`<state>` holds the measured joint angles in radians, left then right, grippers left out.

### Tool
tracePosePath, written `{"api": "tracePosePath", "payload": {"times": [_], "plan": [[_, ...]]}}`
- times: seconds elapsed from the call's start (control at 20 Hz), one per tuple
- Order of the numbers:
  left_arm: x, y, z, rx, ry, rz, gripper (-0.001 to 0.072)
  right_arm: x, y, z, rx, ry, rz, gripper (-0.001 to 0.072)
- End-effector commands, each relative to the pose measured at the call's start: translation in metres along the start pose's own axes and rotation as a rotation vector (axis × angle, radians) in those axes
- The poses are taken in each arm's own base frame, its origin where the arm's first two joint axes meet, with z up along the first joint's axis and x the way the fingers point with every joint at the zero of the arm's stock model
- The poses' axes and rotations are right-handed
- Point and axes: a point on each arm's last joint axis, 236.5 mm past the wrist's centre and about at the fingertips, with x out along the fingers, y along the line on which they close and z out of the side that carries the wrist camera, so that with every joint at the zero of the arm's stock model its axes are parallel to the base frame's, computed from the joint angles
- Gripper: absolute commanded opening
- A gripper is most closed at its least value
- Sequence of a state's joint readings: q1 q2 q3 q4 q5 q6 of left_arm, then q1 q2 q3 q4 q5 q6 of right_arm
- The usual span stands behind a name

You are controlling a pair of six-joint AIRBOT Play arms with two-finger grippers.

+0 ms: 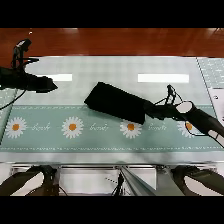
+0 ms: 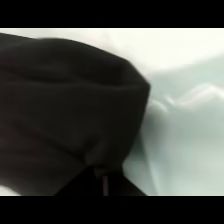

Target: Fold the shirts.

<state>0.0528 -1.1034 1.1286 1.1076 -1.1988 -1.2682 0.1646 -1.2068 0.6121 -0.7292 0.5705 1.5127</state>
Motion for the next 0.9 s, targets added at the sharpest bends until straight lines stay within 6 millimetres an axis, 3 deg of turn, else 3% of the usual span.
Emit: {"api": "tracePosePath", "payload": {"times": [0.0, 0.1, 0.2, 0.25, 0.35, 0.55, 0.7, 0.85], "plan": [[0.003, 0.004, 0.007, -0.005, -0.026, 0.009, 0.0020, -0.052, 0.012, 0.040, -0.176, -0.087, 0.003, 0.0020], [0.007, 0.007, 0.014, -0.006, -0.050, 0.017, 0.0021, -0.121, 0.004, 0.082, -0.184, -0.206, -0.047, 0.0020], [0.013, 0.008, 0.023, -0.008, -0.081, 0.020, 0.0021, -0.196, -0.018, 0.112, -0.126, -0.332, -0.127, 0.0020], [0.016, 0.009, 0.027, -0.009, -0.092, 0.022, 0.0020, -0.231, -0.034, 0.119, -0.069, -0.387, -0.172, 0.0020], [0.026, 0.006, 0.030, -0.009, -0.095, 0.015, 0.0021, -0.283, -0.070, 0.114, 0.101, -0.450, -0.242, 0.0020], [0.045, 0.003, 0.024, -0.003, -0.051, 0.002, 0.0020, -0.334, -0.130, 0.064, 0.368, -0.433, -0.364, 0.0020], [0.052, 0.003, 0.021, 0.024, -0.032, -0.001, 0.0020, -0.374, -0.181, 0.012, 0.546, -0.428, -0.599, 0.0020], [0.053, 0.004, 0.021, 0.064, -0.030, 0.000, 0.0021, -0.419, -0.217, -0.042, 0.703, -0.432, -0.845, 0.0021]]}}
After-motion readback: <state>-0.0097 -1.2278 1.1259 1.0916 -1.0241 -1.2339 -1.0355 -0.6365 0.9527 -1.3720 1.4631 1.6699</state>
